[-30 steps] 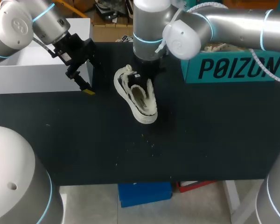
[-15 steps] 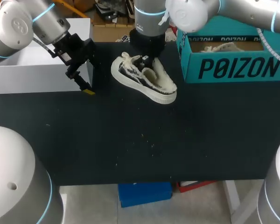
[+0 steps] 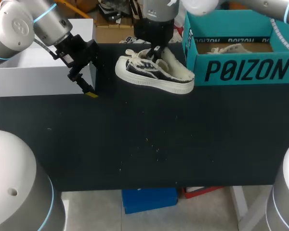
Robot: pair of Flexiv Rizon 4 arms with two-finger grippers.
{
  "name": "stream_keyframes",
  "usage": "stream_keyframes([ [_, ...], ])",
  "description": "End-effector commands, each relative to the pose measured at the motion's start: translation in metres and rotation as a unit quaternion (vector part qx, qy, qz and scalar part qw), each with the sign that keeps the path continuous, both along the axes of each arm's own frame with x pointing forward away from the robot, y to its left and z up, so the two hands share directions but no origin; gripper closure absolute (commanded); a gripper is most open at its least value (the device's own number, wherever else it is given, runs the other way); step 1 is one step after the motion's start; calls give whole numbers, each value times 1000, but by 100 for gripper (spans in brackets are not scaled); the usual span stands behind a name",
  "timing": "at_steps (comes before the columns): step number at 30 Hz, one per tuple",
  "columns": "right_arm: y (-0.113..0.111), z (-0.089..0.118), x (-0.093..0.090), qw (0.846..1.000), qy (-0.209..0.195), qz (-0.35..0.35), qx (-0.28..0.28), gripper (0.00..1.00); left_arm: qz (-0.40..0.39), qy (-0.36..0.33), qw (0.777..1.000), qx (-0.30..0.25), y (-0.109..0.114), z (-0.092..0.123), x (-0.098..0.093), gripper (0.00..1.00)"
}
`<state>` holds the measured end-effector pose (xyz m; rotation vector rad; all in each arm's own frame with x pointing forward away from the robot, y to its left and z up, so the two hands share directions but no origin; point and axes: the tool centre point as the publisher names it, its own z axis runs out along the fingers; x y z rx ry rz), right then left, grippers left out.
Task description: Take the shoe out of the shoebox, open the shoe tongue, remove and reinsert the insole, then place the shoe into the shoebox
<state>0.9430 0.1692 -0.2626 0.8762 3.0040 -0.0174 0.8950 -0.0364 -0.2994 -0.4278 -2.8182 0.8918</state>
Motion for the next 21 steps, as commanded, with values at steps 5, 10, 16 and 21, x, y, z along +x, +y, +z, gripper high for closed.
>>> stream_keyframes([
  [5,0,2,1,1000,1,0,-1,100,0,0,1000,2,0,0,0,0],
  [10,0,2,1,1000,1,0,-1,100,0,0,1000,2,0,0,0,0],
  [16,-8,3,20,1000,-3,1,-13,100,0,0,1000,2,0,0,0,0],
  [21,-27,17,38,998,-3,53,-31,100,0,0,1000,2,0,0,0,0],
])
